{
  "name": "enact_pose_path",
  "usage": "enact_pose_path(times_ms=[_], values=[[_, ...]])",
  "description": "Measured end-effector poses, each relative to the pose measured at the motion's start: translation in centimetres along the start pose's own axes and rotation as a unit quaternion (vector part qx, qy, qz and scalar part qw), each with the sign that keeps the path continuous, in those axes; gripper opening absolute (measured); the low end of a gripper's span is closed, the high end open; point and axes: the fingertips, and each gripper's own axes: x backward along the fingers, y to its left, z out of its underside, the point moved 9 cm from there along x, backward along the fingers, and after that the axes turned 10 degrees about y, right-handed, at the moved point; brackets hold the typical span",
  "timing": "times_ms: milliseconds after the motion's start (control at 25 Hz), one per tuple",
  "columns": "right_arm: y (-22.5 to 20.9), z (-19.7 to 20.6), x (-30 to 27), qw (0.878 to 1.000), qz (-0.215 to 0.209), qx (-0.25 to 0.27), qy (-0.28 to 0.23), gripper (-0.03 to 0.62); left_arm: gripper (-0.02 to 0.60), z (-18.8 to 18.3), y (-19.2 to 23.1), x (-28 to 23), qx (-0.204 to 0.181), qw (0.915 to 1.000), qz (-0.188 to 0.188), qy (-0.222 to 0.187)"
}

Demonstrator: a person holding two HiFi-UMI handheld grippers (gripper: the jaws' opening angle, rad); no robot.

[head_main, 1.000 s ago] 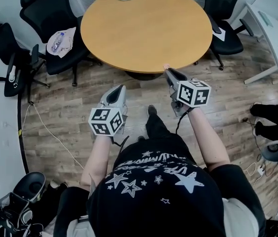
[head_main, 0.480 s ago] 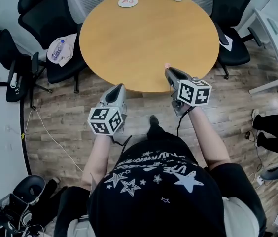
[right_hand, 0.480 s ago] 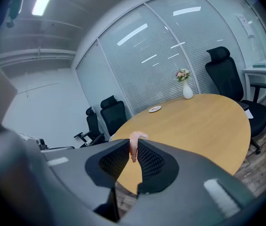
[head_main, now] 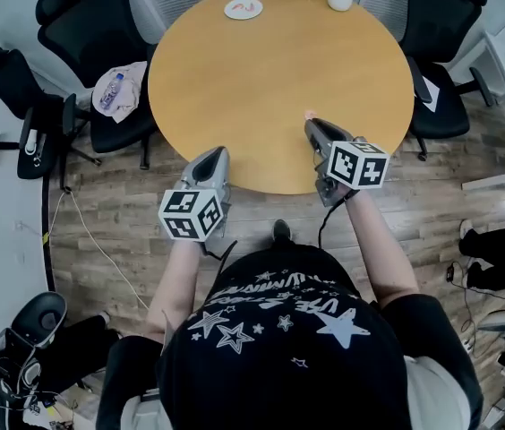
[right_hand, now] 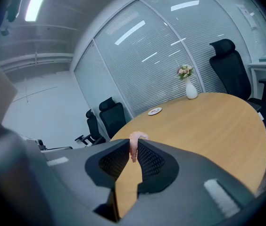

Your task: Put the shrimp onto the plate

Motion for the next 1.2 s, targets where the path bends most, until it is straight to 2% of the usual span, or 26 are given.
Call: enact_pose_path(times_ms=[360, 680, 920, 1200], values=[[-2.7, -4.3, -3.8, 0.999, -0.035, 0.010, 0.002, 0.055, 0.002, -2.8, 1.2, -3.2, 0.000, 0.9993, -0.038, -0.008], [-3.9, -6.0, -5.8, 0.999, -0.046, 0.012, 0.014, 0.055, 0.002, -4.7, 2.2, -4.5, 0.002, 0.9984, -0.055, -0.015], [-4.0, -7.6, -7.0, 1.000, -0.028, 0.009, 0.004, 0.055, 0.002, -6.4, 4.9, -5.9, -0.005, 0.9992, -0.036, -0.016], [-4.7, -9.9, -8.5, 1.000, 0.005, 0.004, -0.008, 0.055, 0.002, -11.4, 8.5, -9.3, -0.017, 0.9993, -0.005, -0.033]])
